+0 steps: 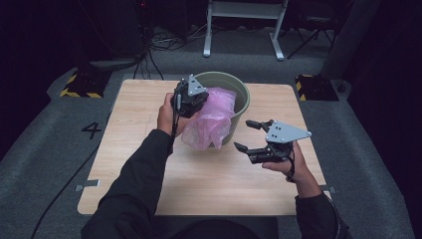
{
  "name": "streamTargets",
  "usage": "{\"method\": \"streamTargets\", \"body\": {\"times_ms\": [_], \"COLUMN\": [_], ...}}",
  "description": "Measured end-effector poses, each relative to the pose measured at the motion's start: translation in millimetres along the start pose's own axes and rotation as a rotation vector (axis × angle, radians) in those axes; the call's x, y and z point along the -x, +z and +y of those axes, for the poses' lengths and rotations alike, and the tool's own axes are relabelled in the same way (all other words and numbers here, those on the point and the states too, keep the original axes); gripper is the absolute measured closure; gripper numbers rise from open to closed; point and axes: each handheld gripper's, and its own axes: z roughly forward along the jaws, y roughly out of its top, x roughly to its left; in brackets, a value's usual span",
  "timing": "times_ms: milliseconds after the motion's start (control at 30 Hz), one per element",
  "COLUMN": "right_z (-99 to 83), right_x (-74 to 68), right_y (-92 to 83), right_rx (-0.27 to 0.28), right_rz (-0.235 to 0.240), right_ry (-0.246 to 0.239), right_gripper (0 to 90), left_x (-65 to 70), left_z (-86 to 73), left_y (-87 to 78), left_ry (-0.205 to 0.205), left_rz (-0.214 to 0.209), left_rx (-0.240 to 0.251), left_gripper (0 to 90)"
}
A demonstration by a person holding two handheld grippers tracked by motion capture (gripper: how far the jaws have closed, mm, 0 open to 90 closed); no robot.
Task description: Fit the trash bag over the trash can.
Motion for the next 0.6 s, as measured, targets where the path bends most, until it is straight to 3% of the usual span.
{"method": "streamTargets", "body": {"times_ms": [167,233,333,433,600], "right_z": [8.5,11.3,13.3,13.1,11.7], "right_x": [-7.2,-7.1,-7.4,-8.0,-7.6], "right_y": [10.4,15.5,26.2,33.9,42.8], "right_rx": [0.031,0.032,0.024,0.015,0.016], "right_rz": [-0.002,0.009,0.019,0.018,0.01], "right_ry": [-0.049,-0.061,-0.108,-0.124,-0.133], "right_gripper": [28.2,41.4,54.3,67.0,79.0], "left_x": [4.0,5.6,6.4,6.5,7.4], "left_z": [1.7,2.5,2.6,2.4,1.5], "left_y": [-1.1,-2.1,-2.8,-2.7,-3.0], "left_ry": [0.01,0.017,0.013,0.011,0.016], "left_rz": [-0.018,-0.02,-0.024,-0.031,-0.044], "left_rx": [0.007,0.011,0.011,0.013,0.016], "left_gripper": [84.3,84.2,82.8,82.2,79.0]}}
